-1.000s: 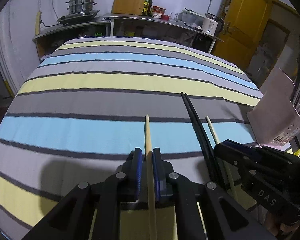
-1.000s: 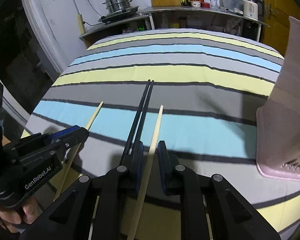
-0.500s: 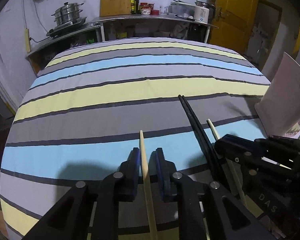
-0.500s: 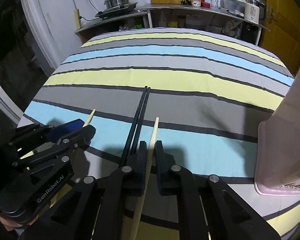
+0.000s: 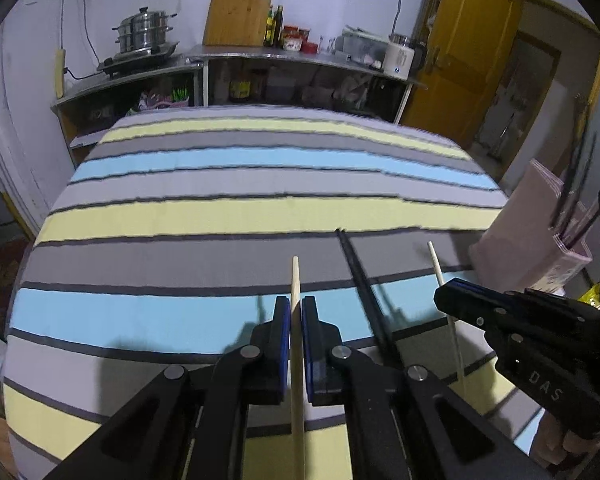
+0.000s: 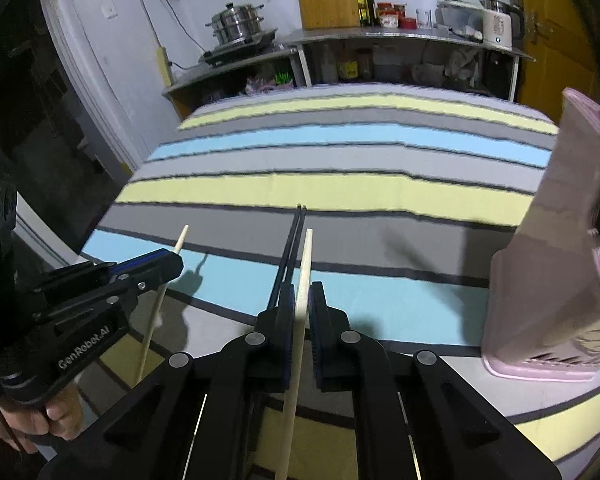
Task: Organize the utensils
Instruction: 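Lift both held beige chopsticks up off the table, then carry both held beige chopsticks over the pink basket and lower them in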
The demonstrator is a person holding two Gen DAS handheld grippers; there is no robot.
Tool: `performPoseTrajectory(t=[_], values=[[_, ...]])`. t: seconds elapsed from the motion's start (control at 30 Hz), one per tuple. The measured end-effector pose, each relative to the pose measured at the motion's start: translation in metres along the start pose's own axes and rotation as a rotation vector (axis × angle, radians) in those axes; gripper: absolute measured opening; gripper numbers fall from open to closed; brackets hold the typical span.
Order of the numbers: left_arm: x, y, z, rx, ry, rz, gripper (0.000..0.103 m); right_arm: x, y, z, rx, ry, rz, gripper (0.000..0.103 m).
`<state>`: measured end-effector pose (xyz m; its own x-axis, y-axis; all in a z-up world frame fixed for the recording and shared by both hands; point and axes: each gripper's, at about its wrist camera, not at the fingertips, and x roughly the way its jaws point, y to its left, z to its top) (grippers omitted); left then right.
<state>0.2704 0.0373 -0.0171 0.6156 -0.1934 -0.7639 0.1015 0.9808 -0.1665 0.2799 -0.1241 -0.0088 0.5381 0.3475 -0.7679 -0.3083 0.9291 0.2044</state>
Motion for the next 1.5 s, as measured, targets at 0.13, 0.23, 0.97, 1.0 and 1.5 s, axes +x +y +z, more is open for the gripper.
performPoseTrajectory(t=[0.13, 0.23, 0.97, 1.0, 1.5], values=[[-0.023, -0.002, 0.005, -0.001, -0.033, -0.019, 0.006, -0.02, 0.006, 0.004, -0.003, -0.037, 0.008, 0.007], [-0.042, -0.004, 0.008, 0.003, -0.062, -0.028, 0.005, -0.035, 0.01, 0.007, -0.003, -0.065, 0.015, 0.007], [-0.089, 0.005, 0.009, -0.018, -0.115, -0.058, 0.005, 0.004, 0.0, -0.005, 0.013, 0.048, -0.001, 0.008], [-0.092, 0.005, 0.01, -0.019, -0.121, -0.058, 0.005, 0.009, -0.003, -0.006, 0.014, 0.055, -0.002, 0.008], [-0.095, 0.018, 0.011, -0.047, -0.138, -0.068, 0.005, 0.061, -0.004, 0.001, -0.001, 0.146, -0.057, 0.012]])
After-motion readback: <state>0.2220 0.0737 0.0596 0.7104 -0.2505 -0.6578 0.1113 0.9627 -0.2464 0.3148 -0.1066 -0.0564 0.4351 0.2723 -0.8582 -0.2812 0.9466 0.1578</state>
